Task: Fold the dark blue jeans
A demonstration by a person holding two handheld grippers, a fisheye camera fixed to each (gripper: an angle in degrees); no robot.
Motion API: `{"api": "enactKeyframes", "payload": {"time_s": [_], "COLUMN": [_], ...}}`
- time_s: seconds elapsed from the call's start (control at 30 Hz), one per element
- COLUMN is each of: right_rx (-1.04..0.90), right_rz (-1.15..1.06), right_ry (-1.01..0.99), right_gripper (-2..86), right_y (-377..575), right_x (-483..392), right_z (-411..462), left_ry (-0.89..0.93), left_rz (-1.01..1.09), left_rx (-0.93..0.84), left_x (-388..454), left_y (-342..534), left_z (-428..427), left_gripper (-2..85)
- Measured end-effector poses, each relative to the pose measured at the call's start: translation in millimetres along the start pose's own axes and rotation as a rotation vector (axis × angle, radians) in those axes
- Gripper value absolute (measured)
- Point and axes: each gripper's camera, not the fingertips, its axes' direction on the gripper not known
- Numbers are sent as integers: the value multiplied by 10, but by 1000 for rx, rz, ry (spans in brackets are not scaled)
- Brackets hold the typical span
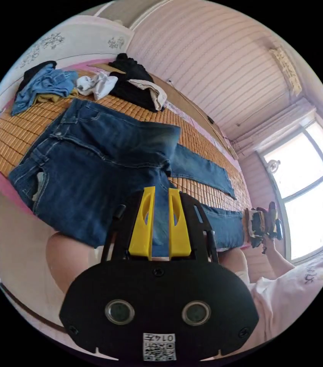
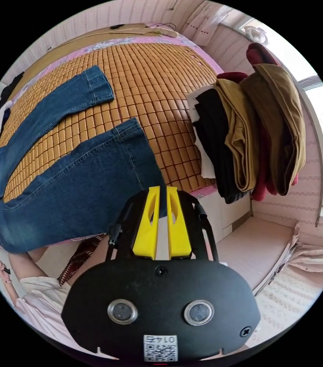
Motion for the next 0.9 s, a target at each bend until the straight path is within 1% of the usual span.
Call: {"api": "enactKeyframes", "payload": {"time_s": [0.07, 0.13, 0.2, 0.23, 0.27, 0.3, 0.33, 0.37, 0.4, 0.43, 0.47, 0.5, 0.57, 0.6, 0.67, 0.77, 0.83, 0.9], "right_rx": [106, 225, 301, 326, 327, 326, 322, 333, 349, 375, 375, 364, 289, 267, 235, 263, 266, 285], "right_rz": [-62, -135, -233, -319, -422, -476, -596, -715, -767, -865, -965, -1018, -1210, -1257, -1444, -1630, -1702, -1716], "right_ry": [63, 59, -24, -111, -202, -245, -310, -337, -343, -350, -365, -378, -445, -457, -445, -338, -285, -224], "right_gripper": [19, 22, 32, 44, 64, 74, 83, 88, 89, 89, 87, 86, 85, 86, 95, 112, 114, 110], "right_y": [-174, -340, -561, -719, -864, -924, -1008, -1034, -1026, -985, -928, -896, -710, -644, -282, 194, 376, 444], "right_x": [-381, -757, -1242, -1637, -2096, -2345, -2881, -3437, -3711, -4244, -4761, -5010, -5926, -6136, -6866, -7514, -7768, -7943], "right_z": [-316, -618, -910, -1088, -1252, -1333, -1495, -1662, -1746, -1901, -2021, -2069, -2202, -2224, -2284, -2255, -2196, -2114], "left_ry": [-88, -121, -139, -149, -150, -149, -144, -150, -159, -168, -176, -186, -241, -248, -216, -158, -181, -179], "left_rz": [-165, -260, -334, -376, -414, -434, -472, -495, -511, -528, -524, -510, -424, -406, -364, -361, -378, -361], "left_rx": [78, 147, 189, 203, 211, 210, 208, 208, 208, 206, 204, 199, 143, 134, 115, 104, 86, 87], "left_x": [-626, -1005, -1296, -1463, -1619, -1695, -1834, -1948, -2000, -2090, -2153, -2169, -2177, -2176, -2217, -2342, -2422, -2471], "left_y": [67, 159, 231, 265, 291, 301, 314, 318, 319, 307, 277, 249, 108, 82, 9, -51, -77, -81], "left_z": [-411, -681, -869, -947, -988, -998, -1008, -1011, -1012, -1012, -1016, -1018, -1028, -1034, -1063, -1089, -1114, -1177], "left_gripper": [59, 59, 63, 69, 78, 84, 96, 97, 98, 98, 99, 101, 110, 111, 116, 112, 100, 92]}}
